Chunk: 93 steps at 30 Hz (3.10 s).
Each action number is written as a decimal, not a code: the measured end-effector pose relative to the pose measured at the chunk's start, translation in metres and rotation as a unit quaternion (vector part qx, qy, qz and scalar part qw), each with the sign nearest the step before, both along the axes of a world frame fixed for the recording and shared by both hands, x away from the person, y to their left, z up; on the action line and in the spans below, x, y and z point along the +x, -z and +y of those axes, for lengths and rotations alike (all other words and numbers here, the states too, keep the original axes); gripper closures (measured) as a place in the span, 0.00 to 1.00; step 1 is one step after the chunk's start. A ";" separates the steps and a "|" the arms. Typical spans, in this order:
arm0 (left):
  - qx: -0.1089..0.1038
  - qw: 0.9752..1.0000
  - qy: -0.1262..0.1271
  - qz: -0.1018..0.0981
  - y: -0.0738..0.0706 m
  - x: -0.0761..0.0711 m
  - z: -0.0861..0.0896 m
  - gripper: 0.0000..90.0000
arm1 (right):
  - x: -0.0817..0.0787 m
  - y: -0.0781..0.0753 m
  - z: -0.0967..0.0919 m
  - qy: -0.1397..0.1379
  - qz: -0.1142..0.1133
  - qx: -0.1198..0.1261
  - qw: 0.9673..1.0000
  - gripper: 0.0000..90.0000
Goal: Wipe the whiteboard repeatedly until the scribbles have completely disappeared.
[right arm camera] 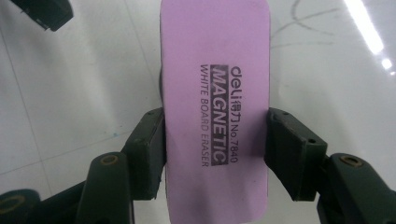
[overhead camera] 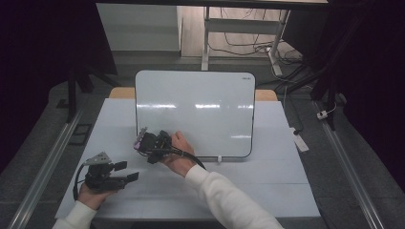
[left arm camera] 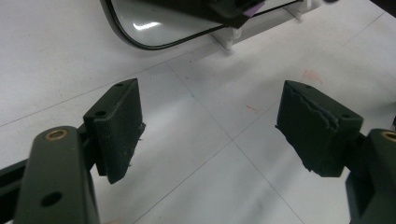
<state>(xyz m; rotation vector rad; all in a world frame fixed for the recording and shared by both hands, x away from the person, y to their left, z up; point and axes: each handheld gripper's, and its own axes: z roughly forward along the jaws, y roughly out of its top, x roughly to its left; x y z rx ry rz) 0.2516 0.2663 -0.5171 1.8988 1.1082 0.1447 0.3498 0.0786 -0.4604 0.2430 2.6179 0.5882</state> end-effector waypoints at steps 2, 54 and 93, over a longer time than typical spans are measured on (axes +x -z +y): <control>0.000 1.000 0.001 0.000 0.000 0.000 0.000 0.26 | 0.000 0.000 0.001 -0.002 0.004 0.000 1.000 0.45; 0.001 1.000 0.002 0.001 0.000 0.000 0.000 0.26 | 0.026 -0.032 0.009 0.020 -0.026 0.057 0.998 0.45; 0.003 1.000 0.002 0.000 0.000 0.000 -0.001 0.26 | 0.026 -0.031 0.010 0.033 -0.019 0.058 0.998 0.45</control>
